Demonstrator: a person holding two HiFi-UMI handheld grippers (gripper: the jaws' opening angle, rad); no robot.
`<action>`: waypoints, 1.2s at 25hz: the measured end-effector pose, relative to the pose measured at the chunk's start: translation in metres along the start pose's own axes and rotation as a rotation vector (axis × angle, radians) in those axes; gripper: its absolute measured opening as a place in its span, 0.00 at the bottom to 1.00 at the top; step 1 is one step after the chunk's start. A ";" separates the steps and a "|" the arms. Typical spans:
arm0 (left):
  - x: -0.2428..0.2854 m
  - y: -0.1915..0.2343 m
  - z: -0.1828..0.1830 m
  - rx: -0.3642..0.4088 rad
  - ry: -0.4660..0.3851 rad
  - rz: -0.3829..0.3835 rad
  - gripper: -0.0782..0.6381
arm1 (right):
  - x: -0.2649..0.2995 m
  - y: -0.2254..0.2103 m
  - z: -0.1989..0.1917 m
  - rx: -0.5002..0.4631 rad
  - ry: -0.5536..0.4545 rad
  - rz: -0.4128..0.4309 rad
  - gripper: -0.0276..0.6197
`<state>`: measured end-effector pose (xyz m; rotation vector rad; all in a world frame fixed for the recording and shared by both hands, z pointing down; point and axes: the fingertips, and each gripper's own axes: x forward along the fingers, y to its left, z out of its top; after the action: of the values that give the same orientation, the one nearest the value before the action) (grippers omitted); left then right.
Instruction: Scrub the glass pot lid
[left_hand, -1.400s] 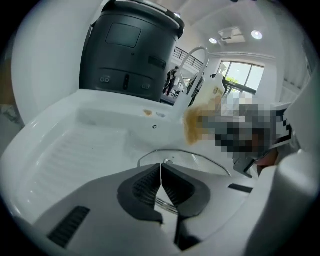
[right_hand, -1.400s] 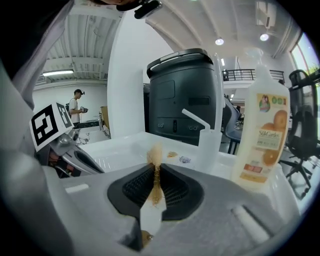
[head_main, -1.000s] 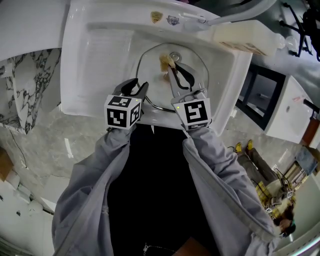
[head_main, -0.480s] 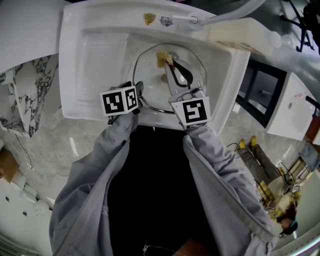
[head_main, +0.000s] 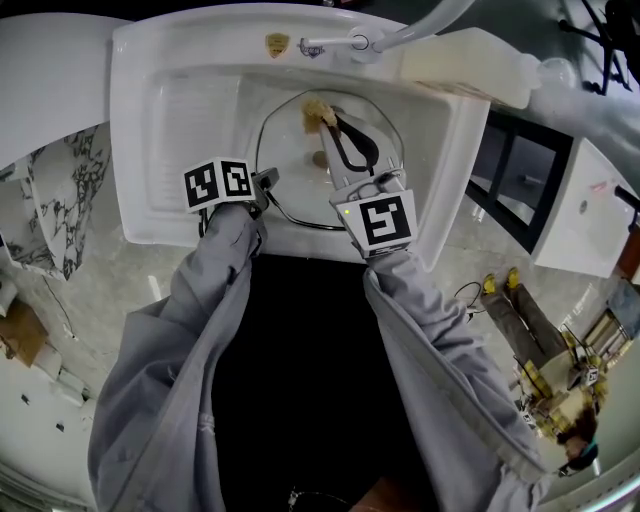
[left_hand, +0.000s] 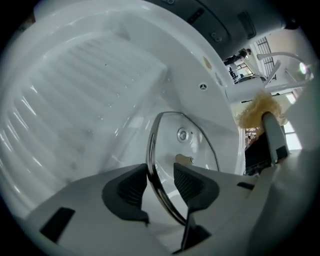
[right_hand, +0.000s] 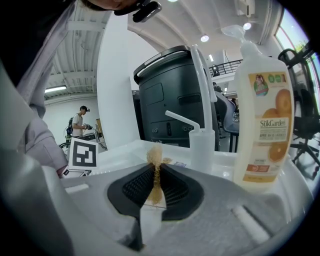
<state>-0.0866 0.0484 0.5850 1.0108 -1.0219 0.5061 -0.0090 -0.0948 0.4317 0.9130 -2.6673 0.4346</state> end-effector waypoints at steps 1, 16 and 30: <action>0.002 -0.001 -0.001 -0.017 0.018 -0.005 0.34 | 0.000 -0.001 0.000 0.000 0.001 0.002 0.09; -0.005 -0.011 0.005 0.076 -0.036 -0.082 0.24 | 0.021 0.027 -0.068 -0.287 0.339 0.217 0.09; -0.018 -0.024 0.015 0.114 -0.140 -0.134 0.24 | 0.079 0.021 -0.122 -0.816 0.508 0.182 0.09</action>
<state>-0.0831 0.0256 0.5606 1.2214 -1.0500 0.3902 -0.0612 -0.0766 0.5680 0.2589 -2.1344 -0.3428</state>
